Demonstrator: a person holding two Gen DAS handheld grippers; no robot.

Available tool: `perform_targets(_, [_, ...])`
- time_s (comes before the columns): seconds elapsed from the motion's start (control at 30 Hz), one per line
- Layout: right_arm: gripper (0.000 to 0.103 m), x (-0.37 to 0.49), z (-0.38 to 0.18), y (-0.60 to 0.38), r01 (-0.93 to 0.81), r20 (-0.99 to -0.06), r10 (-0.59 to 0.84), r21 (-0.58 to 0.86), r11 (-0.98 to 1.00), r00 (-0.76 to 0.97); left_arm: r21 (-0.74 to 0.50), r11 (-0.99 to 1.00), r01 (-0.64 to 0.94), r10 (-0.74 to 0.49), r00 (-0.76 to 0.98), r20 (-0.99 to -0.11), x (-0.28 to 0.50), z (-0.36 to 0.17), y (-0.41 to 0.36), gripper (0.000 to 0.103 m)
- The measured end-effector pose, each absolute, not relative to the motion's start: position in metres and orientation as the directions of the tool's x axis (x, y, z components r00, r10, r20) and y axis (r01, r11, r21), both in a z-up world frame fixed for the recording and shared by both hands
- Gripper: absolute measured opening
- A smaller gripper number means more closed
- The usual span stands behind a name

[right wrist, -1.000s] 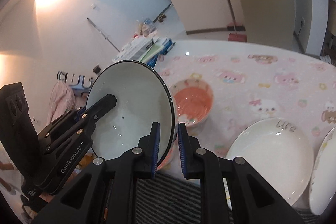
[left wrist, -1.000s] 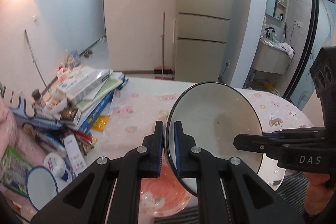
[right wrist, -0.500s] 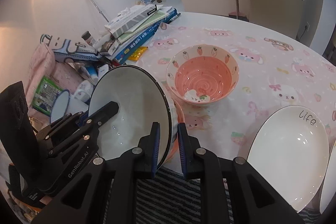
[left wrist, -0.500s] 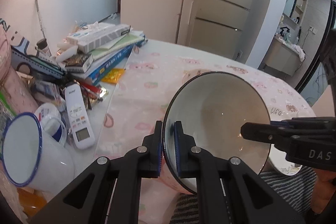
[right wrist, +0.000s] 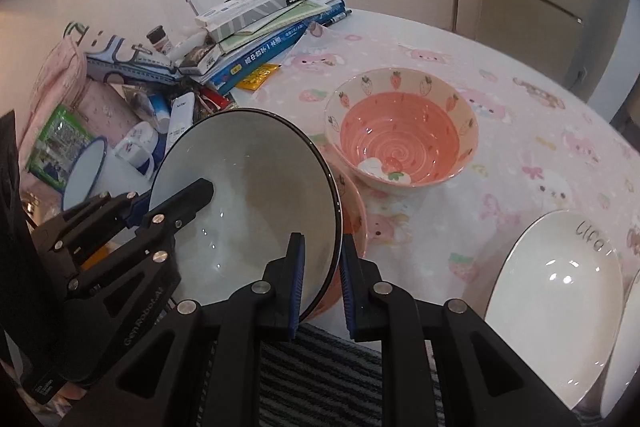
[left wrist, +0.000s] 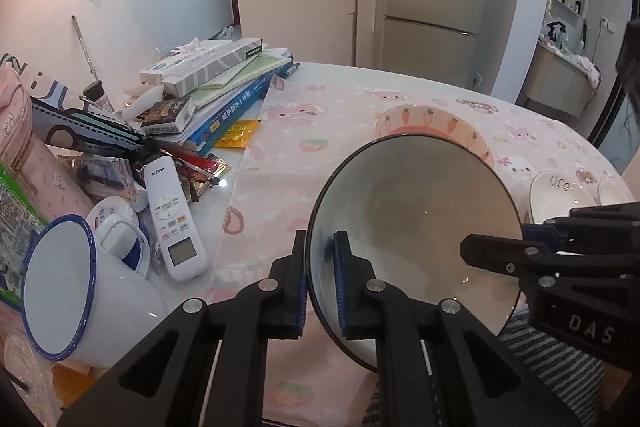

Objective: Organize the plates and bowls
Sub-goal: 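Carry the white bowl over the pink bowl and lower it inside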

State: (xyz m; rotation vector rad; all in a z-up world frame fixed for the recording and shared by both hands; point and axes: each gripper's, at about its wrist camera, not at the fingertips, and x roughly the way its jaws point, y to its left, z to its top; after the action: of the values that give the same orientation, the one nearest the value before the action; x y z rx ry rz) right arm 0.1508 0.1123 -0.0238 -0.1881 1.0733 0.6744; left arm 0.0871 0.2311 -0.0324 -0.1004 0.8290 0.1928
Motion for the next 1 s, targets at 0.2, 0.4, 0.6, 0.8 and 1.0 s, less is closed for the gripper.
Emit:
perform_targets(0.2, [0.019,0.148,-0.025,0.117,-0.595,-0.857,0.355,0.072,0.801,0.374,0.062,0.980,-0.190,0.171,0.636,-0.753,0.094,-0.040,0.219,0.012])
perform_targets(0.4, [0.019,0.149,-0.027,0.120,-0.622,-0.858,0.348,0.044,0.782,0.377,0.133,0.978,-0.161,0.205,0.612,-0.764,0.096,-0.043,0.212,0.013])
perform_targets(0.6, [0.027,0.153,-0.025,0.116,-0.640,-0.861,0.385,0.095,0.762,0.331,0.171,0.968,-0.183,0.247,0.584,-0.773,0.101,-0.046,0.208,0.014])
perform_targets(0.8, [0.012,0.158,-0.027,0.113,-0.647,-0.856,0.386,0.081,0.758,0.345,0.166,0.963,-0.213,0.259,0.556,-0.790,0.104,-0.050,0.209,0.012])
perform_targets(1.0, [0.009,0.162,-0.020,0.107,-0.664,-0.832,0.431,0.105,0.741,0.349,0.060,0.966,-0.253,0.199,0.571,-0.796,0.103,-0.051,0.222,0.012])
